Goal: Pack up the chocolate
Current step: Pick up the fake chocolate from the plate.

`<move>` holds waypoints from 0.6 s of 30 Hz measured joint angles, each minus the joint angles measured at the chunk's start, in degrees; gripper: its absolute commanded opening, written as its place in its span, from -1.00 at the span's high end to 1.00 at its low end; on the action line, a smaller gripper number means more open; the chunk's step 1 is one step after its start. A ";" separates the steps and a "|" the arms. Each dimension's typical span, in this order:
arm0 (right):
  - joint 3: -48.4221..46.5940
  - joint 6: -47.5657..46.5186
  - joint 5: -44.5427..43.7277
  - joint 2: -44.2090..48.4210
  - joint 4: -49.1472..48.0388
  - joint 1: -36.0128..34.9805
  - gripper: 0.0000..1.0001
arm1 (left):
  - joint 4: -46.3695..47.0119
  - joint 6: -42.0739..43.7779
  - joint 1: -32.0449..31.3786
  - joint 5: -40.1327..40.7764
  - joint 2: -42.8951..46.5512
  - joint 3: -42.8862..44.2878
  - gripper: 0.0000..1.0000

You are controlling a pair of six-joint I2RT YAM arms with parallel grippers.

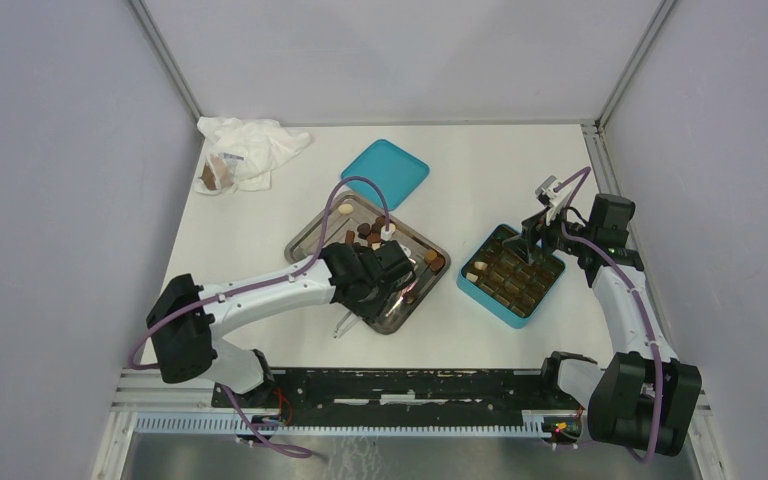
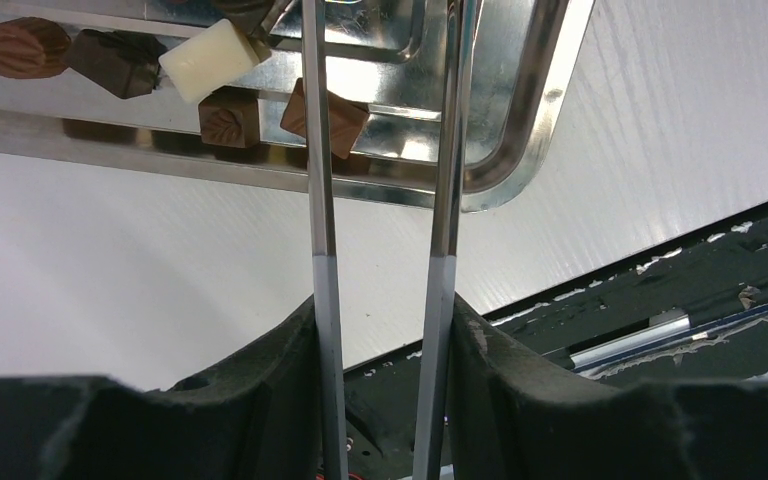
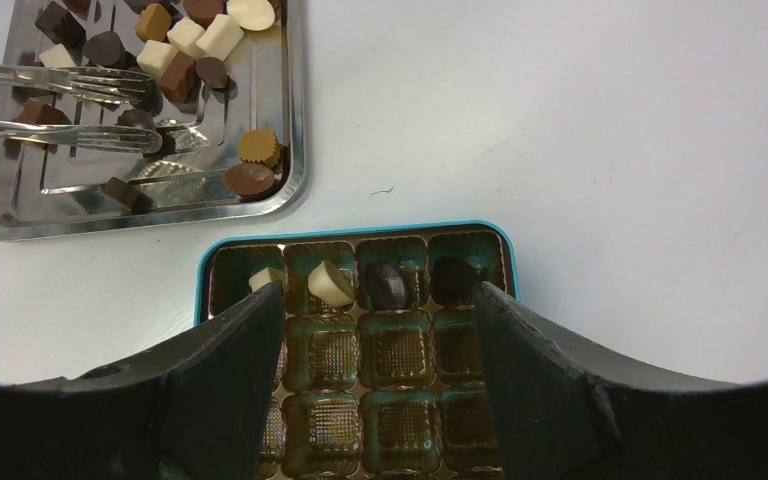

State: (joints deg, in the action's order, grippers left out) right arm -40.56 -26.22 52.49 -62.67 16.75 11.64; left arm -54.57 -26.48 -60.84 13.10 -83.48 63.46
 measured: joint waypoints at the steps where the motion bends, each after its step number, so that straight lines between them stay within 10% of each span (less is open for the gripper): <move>1: 0.00 0.00 0.00 0.00 0.00 0.00 -0.49 | 0.04 0.00 0.07 0.00 0.00 0.00 0.02; 18: 0.00 0.00 0.00 0.00 0.00 0.00 -0.49 | 0.70 0.04 1.14 -0.72 -0.37 -0.11 0.10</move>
State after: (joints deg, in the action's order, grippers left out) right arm -40.56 -26.22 52.49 -62.67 16.75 11.64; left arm -53.87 -26.44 -59.70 12.38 -83.85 63.35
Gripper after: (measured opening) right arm 0.745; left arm 0.449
